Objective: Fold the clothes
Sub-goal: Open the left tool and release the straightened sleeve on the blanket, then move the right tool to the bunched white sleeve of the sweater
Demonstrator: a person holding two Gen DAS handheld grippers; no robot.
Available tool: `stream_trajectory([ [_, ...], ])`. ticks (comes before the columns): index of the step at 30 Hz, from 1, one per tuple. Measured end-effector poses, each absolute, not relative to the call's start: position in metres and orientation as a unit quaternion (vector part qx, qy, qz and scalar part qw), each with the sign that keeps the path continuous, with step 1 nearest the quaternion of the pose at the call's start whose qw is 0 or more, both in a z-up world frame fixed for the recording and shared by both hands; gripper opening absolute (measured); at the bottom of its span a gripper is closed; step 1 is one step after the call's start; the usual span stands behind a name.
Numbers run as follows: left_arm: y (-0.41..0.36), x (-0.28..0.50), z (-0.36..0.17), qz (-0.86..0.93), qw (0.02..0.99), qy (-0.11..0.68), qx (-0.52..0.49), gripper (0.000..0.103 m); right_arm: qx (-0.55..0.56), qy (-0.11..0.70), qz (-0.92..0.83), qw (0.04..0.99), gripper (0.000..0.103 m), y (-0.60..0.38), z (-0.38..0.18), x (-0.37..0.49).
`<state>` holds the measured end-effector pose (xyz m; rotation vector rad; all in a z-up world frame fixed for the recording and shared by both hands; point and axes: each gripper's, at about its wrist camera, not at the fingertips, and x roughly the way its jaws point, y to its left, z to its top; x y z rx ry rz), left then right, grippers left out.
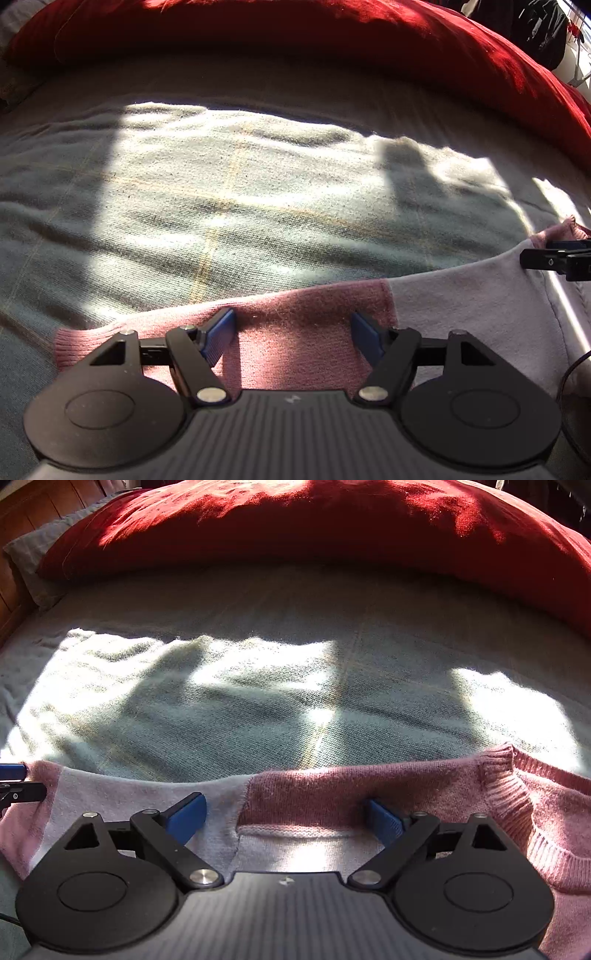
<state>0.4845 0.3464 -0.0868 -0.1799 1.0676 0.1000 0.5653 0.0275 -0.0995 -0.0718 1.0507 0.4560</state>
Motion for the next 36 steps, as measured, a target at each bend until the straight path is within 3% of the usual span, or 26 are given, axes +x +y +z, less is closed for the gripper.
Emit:
stream_trajectory([
  [7,0.355,0.467,-0.074,0.057,0.850,0.514,-0.101,0.071,-0.008,0.478,0.176,0.860,0.095,-0.014,-0.064,0.547],
  [14,0.353,0.467,-0.088,0.053,0.853,0.513,-0.082,0.074,-0.010,0.492,0.147,0.858,0.095,-0.020,-0.104,0.569],
  [19,0.361,0.479,-0.089,0.055,0.852,0.511,-0.103,0.075,0.046,0.496,0.145,0.855,0.103,-0.024,-0.110,0.597],
  [29,0.352,0.479,-0.089,0.058,0.855,0.508,-0.088,0.079,0.119,0.511,0.167,0.835,0.103,-0.044,-0.107,0.612],
  [36,0.344,0.458,-0.059,0.062,0.864,0.490,-0.093,0.079,0.129,0.496,0.165,0.843,0.103,-0.048,-0.074,0.587],
])
